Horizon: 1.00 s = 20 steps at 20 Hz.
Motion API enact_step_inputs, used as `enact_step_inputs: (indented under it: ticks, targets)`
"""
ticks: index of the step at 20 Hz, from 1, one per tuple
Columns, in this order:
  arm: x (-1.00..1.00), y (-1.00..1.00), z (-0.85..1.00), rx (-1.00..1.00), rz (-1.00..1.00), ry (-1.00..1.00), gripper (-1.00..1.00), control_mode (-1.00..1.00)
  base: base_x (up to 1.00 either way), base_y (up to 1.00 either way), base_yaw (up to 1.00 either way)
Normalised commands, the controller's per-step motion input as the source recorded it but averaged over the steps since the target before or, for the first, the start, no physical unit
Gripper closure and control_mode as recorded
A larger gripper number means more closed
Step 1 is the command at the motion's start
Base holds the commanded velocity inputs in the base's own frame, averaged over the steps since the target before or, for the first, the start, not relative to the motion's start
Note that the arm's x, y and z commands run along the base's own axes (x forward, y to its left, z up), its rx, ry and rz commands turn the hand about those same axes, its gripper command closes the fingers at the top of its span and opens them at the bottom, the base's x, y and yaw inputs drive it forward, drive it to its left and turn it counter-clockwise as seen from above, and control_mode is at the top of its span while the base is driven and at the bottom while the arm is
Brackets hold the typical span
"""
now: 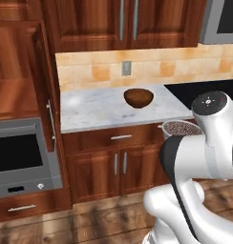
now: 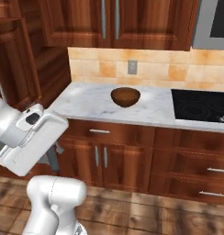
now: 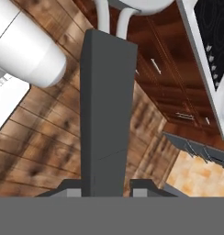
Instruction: Open the cabinet and setup a tea strainer by placing it in the bowl upright.
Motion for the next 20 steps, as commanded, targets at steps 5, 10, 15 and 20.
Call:
enact_step_inputs:
  ticks: [5,10,15,20]
  targets:
    - [0.00,0.00,0.00,0.00,0.00,0.00,1.00,1.00,0.00,-0.59,0.00]
    - [0.00,0.00,0.00,0.00,0.00,0.00,1.00,1.00,0.20,-0.38,0.00]
    - [0.00,0.00,0.00,0.00,0.00,0.00,1.00,1.00,0.50,-0.37,0.00]
    - [0.00,0.00,0.00,0.00,0.00,0.00,1.00,1.00,0.51,-0.23,0.00]
